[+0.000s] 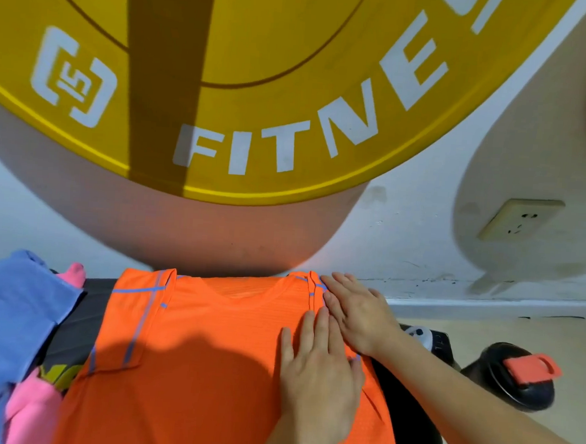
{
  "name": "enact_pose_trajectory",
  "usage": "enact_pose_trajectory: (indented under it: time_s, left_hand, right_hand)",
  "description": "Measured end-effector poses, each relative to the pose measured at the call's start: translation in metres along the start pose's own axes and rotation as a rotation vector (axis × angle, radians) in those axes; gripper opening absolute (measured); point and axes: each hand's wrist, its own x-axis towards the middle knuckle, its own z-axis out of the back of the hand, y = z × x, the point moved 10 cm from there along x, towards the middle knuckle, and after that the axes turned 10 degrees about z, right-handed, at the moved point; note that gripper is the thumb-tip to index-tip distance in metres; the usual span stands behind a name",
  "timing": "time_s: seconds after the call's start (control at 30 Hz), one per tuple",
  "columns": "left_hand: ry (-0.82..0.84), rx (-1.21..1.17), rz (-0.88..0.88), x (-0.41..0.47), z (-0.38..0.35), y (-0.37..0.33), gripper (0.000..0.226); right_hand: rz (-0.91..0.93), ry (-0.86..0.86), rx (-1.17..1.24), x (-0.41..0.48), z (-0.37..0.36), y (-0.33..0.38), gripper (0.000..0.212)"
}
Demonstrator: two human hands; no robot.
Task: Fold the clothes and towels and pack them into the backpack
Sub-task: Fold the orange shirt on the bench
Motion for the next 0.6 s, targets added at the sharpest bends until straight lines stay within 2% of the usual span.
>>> enact_pose_trajectory:
  time_s: [0.1,0.2,0.3,0.37,0.43,0.5,0.57,0.6]
  left_hand:
    - [0.107,0.073,-0.021,-0.005,-0.015,0.007,0.068]
    - [0.167,0.076,-0.069,-0.007,0.012,0.01,0.062]
    - [0.086,0.055,-0.048,-0.007,0.067,0.037,0.046]
    - [0.038,0.028,-0.014,-0.006,0.098,0.065,0.049]
    - [0.019,0.012,0.058,-0.016,0.13,0.101,0.042]
    - [0.032,-0.081,0.23,-0.036,0.154,0.144,0.034]
    - [0.017,-0.152,0.379,-0.069,0.17,0.187,0.024]
    - [0.025,-0.167,0.442,-0.089,0.17,0.205,0.018]
  right_hand:
    - [-0.097,0.111,-0.053,-0.005,-0.009,-0.008,0.049]
    - [-0.167,0.193,-0.155,-0.009,-0.005,-0.008,0.053]
    - [-0.134,0.204,-0.317,-0.016,0.031,0.013,0.056]
    - [-0.034,0.187,-0.396,-0.015,0.058,0.032,0.055]
    - [0.022,0.246,-0.328,-0.013,0.048,0.067,0.061]
    - [-0.014,0.35,-0.286,-0.023,-0.001,0.1,0.077]
    - [-0.058,0.291,-0.267,-0.032,-0.022,0.106,0.058]
    - [-0.095,0.317,-0.123,-0.048,-0.026,0.109,0.054]
